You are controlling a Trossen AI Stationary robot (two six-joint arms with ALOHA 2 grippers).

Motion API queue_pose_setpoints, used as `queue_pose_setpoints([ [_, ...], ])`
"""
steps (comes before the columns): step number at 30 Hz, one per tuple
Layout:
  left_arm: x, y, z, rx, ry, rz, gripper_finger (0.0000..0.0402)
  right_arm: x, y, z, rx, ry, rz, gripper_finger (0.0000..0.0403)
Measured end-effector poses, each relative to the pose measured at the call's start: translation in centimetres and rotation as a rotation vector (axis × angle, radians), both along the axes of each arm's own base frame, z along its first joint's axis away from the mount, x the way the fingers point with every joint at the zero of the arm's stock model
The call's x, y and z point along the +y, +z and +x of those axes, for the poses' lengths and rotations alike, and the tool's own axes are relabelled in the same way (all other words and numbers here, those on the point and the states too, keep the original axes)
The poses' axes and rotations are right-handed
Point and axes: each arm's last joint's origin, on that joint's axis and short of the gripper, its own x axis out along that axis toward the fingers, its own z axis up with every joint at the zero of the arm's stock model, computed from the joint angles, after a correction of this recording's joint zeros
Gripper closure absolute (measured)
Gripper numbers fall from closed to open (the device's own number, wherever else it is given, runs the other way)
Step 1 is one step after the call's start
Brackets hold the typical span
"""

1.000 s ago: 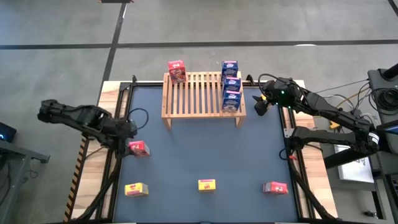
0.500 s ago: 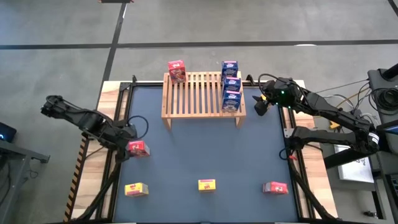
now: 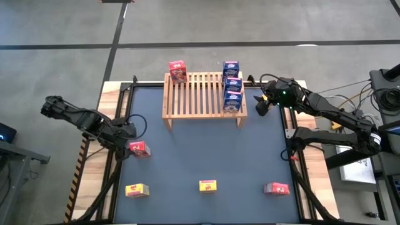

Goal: Stack cereal on shelf
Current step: Put the top red cereal box on the shelf aligned with the red cereal box

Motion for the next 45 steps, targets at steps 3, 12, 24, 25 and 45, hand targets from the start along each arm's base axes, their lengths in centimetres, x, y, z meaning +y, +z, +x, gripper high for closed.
queue_pose_setpoints([
  [3, -0.03, 0.01, 0.06, -0.004, 0.0, -0.003, 0.0019, -0.01, 0.02, 0.01, -0.002, -0.001, -0.001, 0.0158],
  [12, -0.12, 0.0, 0.07, 0.006, -0.008, -0.029, 0.0019, -0.01, 0.03, 0.01, -0.003, -0.001, -0.001, 0.0158],
  [24, -0.12, 0.0, 0.06, 0.006, -0.01, -0.028, 0.0019, -0.02, 0.07, 0.03, -0.007, -0.001, -0.003, 0.0158],
  [25, -0.12, 0.0, 0.06, 0.006, -0.01, -0.028, 0.0019, -0.03, 0.08, 0.04, -0.009, -0.001, -0.004, 0.0158],
  [45, -0.31, -0.7, 0.25, 0.048, -0.033, -0.038, 0.0019, -0.03, 0.15, 0.06, -0.014, -0.002, -0.004, 0.0158],
])
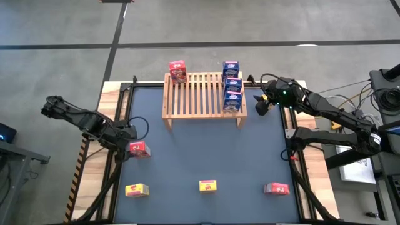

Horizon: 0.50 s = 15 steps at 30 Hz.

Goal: Stack cereal on shelf
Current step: Put the top red cereal box on the shelf aligned with the red cereal box

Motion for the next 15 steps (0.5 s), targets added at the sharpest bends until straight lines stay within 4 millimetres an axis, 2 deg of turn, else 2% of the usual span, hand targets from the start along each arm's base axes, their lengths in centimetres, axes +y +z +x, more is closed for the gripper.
queue_pose_setpoints([
  [8, 0.3, -2.1, -0.5, 0.054, -0.017, 0.072, 0.0019, 0.0, 0.0, 0.0, -0.002, 0.001, -0.004, 0.0158],
  [15, 0.7, -2.0, -0.8, 0.025, 0.0, 0.113, 0.0019, 0.0, 0.0, 0.0, -0.002, 0.001, -0.004, 0.0158],
])
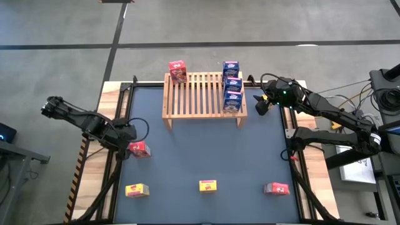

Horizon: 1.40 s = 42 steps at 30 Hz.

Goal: Stack cereal on shelf
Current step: Put the top red cereal box on the shelf aligned with the red cereal box

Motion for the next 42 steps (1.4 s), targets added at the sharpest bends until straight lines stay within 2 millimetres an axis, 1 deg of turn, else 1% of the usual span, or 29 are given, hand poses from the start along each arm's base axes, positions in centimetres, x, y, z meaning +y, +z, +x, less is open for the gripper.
queue_pose_setpoints([
  [7, -0.2, -0.3, 0.5, 0.025, 0.024, 0.016, 0.0019, 0.0, 0.0, 0.0, 0.0, 0.0, 0.0, 0.0158],
  [16, -1.1, -1.0, 2.7, 0.084, 0.018, 0.043, 0.0019, 0.0, 0.0, 0.0, 0.0, 0.0, -0.001, 0.0158],
  [33, -1.0, -3.1, 3.6, 0.19, -0.012, 0.09, 0.002, -0.1, 0.2, 0.1, -0.017, 0.001, -0.011, 0.0158],
  [37, -0.9, -3.4, 3.8, 0.204, -0.017, 0.097, 0.0034, -0.1, 0.1, 0.1, -0.016, 0.0, -0.011, 0.0158],
  [42, -0.9, -3.5, 4.2, 0.191, -0.021, 0.093, 0.0066, -0.1, 0.1, 0.1, -0.015, 0.0, -0.01, 0.0158],
])
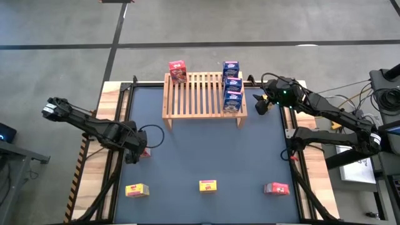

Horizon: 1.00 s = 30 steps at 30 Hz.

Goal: Stack cereal on shelf
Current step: Put the top red cereal box on the shelf aligned with the red cereal box

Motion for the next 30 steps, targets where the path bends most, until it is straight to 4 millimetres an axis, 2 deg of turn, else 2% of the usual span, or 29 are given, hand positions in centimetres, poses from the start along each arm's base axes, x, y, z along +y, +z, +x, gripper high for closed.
queue_pose_setpoints([
  [21, -0.3, 0.0, 0.3, -0.005, -0.077, -0.054, 0.0249, 0.0, 0.0, 0.0, 0.001, 0.005, 0.003, 0.0158],
  [25, -0.3, 1.1, 0.5, -0.044, -0.079, -0.066, 0.0272, 0.0, 0.0, 0.0, 0.006, 0.01, -0.003, 0.0158],
  [30, -0.5, 3.6, 1.0, -0.13, -0.086, -0.087, 0.0279, 0.0, -0.1, 0.0, 0.007, 0.011, -0.003, 0.0158],
])
